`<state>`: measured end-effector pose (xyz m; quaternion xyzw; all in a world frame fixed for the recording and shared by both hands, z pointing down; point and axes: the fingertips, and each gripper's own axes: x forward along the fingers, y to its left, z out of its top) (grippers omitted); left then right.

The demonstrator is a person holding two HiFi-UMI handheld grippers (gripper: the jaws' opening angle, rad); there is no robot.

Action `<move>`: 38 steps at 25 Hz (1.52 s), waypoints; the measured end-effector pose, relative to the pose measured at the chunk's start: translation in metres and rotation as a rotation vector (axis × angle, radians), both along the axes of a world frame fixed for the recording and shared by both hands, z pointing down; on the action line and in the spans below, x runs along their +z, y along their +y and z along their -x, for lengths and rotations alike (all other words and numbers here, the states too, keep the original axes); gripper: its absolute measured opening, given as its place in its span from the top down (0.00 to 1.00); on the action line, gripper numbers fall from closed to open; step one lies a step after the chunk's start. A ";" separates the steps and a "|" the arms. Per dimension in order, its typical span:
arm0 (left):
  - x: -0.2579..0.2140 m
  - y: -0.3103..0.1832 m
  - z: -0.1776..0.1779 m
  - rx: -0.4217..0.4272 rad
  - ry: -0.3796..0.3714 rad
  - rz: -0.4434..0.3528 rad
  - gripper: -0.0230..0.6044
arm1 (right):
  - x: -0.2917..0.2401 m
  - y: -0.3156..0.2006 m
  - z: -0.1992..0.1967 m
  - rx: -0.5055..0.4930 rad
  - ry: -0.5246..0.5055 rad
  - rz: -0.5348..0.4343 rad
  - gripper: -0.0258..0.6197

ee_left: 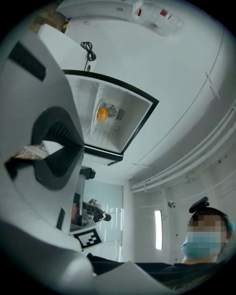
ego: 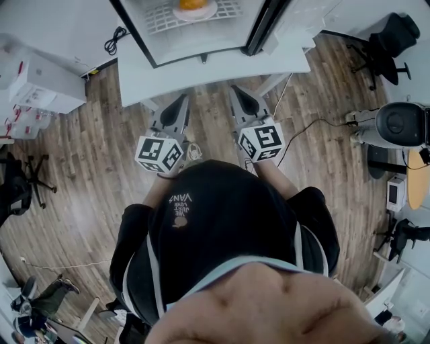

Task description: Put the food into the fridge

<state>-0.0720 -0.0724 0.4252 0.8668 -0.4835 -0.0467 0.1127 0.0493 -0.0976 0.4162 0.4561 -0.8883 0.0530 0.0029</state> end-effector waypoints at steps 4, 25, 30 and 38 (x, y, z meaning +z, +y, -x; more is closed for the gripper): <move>0.001 0.013 -0.004 -0.007 -0.012 -0.006 0.94 | 0.001 0.013 -0.002 -0.013 0.004 -0.005 0.94; 0.003 0.057 -0.022 0.005 -0.027 0.000 0.94 | 0.010 0.055 -0.013 -0.048 0.071 0.020 0.94; 0.002 0.064 -0.026 0.011 -0.039 -0.005 0.94 | 0.010 0.061 -0.015 -0.042 0.069 0.019 0.94; 0.005 0.069 -0.023 0.001 -0.043 0.002 0.94 | 0.013 0.065 -0.014 -0.040 0.071 0.023 0.94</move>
